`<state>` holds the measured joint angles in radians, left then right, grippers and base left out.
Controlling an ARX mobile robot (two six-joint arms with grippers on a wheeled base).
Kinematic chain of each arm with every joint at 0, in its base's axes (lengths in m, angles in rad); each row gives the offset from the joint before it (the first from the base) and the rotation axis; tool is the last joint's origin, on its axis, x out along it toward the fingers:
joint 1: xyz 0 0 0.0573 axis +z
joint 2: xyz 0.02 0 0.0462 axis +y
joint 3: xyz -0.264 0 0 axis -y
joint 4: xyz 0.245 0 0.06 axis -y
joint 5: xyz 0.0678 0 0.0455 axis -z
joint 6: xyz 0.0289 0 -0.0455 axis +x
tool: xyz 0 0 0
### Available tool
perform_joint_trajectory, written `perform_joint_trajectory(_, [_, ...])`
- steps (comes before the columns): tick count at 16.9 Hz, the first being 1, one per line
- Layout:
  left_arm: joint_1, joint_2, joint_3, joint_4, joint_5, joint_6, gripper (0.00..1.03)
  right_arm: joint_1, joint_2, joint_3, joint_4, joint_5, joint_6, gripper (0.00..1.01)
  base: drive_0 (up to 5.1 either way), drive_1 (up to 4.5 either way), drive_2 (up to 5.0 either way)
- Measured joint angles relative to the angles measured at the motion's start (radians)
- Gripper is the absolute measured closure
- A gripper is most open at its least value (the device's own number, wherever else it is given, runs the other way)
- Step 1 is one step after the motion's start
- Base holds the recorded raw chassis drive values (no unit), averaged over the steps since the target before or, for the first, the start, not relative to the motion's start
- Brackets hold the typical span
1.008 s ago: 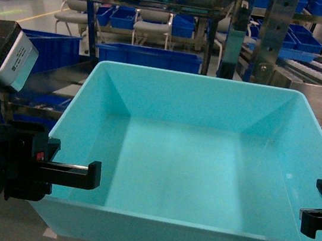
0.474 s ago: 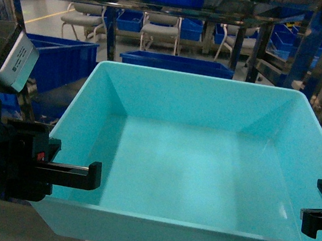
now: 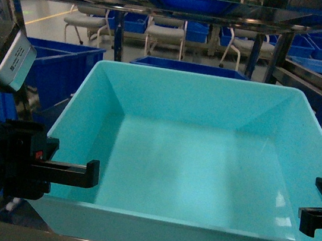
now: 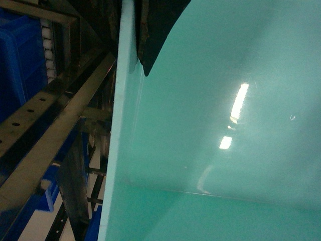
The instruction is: Organize blue bins on left shelf correctly
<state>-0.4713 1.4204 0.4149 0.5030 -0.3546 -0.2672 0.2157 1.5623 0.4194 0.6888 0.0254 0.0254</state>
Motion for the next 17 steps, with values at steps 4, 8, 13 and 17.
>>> perform_joint_trajectory(4, [-0.001, 0.000, 0.000, -0.001, 0.000, 0.000, 1.01, 0.000, 0.000, 0.000, -0.005, 0.000, 0.000, 0.99, -0.2, 3.71, -4.0])
perform_joint_trajectory(8, [-0.005, 0.000, 0.000, 0.005, 0.005, 0.000, 1.01, -0.001, 0.000, 0.000, -0.001, 0.000, 0.000, 0.99, -3.1, 4.04, -0.9])
perform_joint_trajectory(13, [-0.004, 0.000, 0.000, 0.000, 0.000, 0.000, 1.01, 0.000, 0.000, 0.000, -0.003, 0.000, 0.000, 0.99, -4.7, 3.73, 1.3])
perform_joint_trajectory(17, [0.003, 0.000, 0.000, 0.003, 0.000, -0.001, 1.01, 0.006, 0.000, 0.000, 0.000, 0.000, 0.000, 0.99, -4.7, 3.73, 1.3])
